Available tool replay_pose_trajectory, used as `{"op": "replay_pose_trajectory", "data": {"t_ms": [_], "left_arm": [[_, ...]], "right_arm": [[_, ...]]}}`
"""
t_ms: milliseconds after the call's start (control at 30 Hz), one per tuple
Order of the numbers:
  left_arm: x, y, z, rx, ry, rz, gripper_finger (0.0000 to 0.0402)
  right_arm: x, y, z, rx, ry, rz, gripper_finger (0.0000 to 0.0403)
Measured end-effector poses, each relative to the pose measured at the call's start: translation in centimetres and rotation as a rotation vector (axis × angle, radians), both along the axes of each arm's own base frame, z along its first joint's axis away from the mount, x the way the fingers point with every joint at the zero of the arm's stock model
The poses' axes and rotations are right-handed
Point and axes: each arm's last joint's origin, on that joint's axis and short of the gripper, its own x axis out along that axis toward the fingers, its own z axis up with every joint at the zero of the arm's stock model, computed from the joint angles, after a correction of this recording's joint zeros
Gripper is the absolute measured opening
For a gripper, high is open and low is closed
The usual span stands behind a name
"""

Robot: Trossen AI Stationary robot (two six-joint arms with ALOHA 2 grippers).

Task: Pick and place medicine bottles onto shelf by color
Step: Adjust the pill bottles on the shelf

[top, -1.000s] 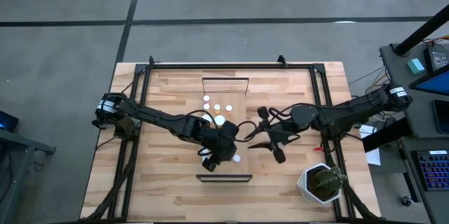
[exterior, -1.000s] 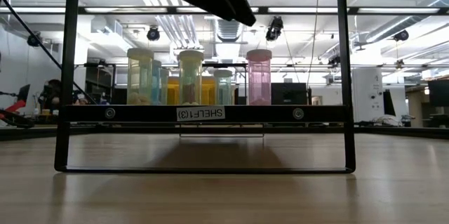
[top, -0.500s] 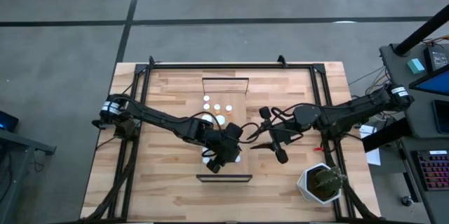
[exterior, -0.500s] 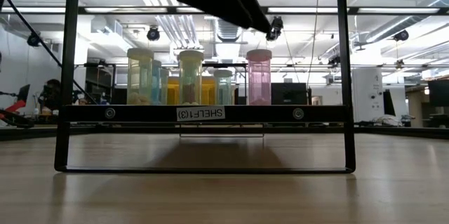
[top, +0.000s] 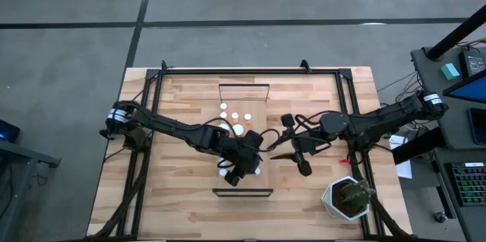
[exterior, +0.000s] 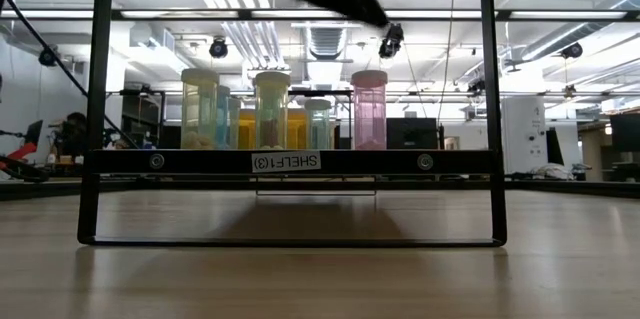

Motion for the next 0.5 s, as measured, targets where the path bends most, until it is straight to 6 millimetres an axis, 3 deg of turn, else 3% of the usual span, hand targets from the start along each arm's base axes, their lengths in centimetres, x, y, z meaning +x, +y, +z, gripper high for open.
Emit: {"op": "replay_pose_trajectory", "data": {"t_ms": [200, 367, 500], "left_arm": [[-1.4, 0.3, 3.2, -0.016, -0.088, -0.002, 0.0212], [-4.2, 0.2, 6.2, -0.042, -0.141, -0.011, 0.0212], [-6.5, -0.1, 7.2, -0.08, -0.195, -0.018, 0.0212]], "right_arm": [[-0.2, 0.0, 0.2, 0.018, -0.007, 0.0, 0.0134], [0.0, -0.2, 0.1, 0.145, 0.043, -0.074, 0.0134], [0.1, -0.2, 1.1, 0.151, -0.019, -0.153, 0.0134]]}}
